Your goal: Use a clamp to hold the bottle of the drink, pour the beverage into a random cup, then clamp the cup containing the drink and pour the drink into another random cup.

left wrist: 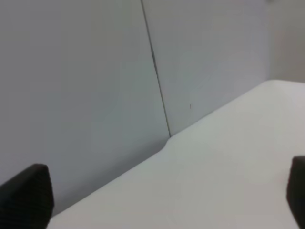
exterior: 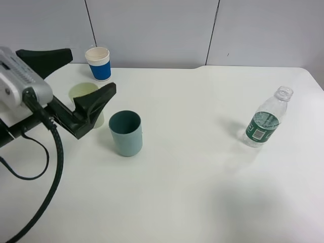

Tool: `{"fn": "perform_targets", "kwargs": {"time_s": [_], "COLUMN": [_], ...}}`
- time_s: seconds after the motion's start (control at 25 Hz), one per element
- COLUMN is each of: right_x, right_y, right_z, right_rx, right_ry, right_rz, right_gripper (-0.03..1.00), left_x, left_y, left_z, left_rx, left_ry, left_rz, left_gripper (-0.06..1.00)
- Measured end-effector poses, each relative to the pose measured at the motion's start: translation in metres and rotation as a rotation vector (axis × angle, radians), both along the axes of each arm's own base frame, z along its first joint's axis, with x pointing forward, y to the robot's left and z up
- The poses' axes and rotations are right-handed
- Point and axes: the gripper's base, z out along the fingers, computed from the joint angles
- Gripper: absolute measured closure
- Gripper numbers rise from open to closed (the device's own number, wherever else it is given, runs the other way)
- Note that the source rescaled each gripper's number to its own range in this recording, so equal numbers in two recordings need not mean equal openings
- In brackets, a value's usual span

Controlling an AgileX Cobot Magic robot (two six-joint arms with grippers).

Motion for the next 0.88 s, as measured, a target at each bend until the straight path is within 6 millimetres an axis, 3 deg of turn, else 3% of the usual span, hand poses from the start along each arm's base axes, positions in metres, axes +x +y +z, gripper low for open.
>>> {"fn": "perform_targets", "kwargs": {"time_s": [0.2,0.4,0.6,0.88], "right_x": [0.0,0.0,0.0,0.0], "right_y": [0.0,0.0,0.0,0.0], "right_z": [0.0,0.0,0.0,0.0], "right_rx": [0.0,0.0,0.0,0.0], "right_ry": [0.0,0.0,0.0,0.0], "right_rz": [0.0,0.0,0.0,0.0], "right_gripper": [0.53,0.53,0.53,0.53], "left_x": [0.01,0.012,0.005,-0.026], "left_y": [-0.007,-0.008,0.006,0.04], "left_z": [0.036,0.087,0.133,0.157], "left_rx": [0.089,0.244,0.354,0.43], "left_ry": [-0.005,0.009,0.11,0.244], "left_rz": [0.006,0.009,0.072,0.155], "left_gripper": [-0.04,-0.04,-0.05,-0.05]}}
